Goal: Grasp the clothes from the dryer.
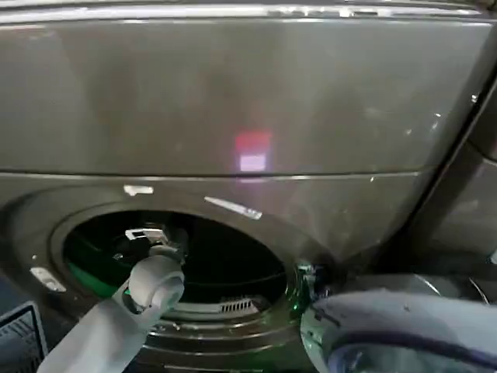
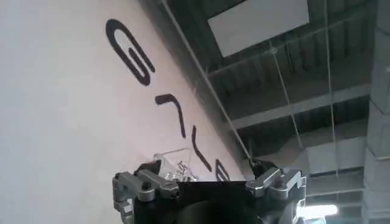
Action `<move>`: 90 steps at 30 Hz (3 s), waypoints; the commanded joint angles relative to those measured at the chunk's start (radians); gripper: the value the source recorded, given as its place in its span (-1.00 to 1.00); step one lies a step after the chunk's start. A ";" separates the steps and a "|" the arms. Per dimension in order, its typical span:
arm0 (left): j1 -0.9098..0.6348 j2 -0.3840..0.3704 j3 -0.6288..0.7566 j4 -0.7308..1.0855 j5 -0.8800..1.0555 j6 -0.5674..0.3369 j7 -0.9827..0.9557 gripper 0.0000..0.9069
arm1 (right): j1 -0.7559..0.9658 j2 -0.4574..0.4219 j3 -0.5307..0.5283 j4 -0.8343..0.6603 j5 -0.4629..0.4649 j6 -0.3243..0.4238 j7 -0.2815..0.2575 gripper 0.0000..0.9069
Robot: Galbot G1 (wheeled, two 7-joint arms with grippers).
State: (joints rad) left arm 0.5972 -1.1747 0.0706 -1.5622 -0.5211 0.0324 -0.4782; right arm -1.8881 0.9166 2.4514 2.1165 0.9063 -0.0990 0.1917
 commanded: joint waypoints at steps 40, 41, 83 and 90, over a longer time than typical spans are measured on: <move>-0.448 -0.319 -0.115 0.882 0.125 -0.066 0.315 1.00 | 0.021 -0.009 -0.013 0.012 0.008 0.003 -0.010 1.00; -0.459 -0.323 -0.123 0.905 0.128 -0.066 0.327 1.00 | 0.022 -0.009 -0.014 0.013 0.008 0.002 -0.011 1.00; -0.644 -0.225 0.163 1.155 0.444 0.043 1.372 1.00 | 0.019 -0.016 -0.018 0.023 0.008 0.006 -0.023 1.00; -0.658 -0.200 0.227 1.180 0.497 0.015 1.489 1.00 | 0.018 -0.016 -0.016 0.019 0.007 0.007 -0.025 1.00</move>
State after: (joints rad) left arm -0.0547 -1.3968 0.2238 -0.4045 -0.0841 0.0574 0.8322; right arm -1.8702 0.9008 2.4352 2.1369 0.9143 -0.0927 0.1670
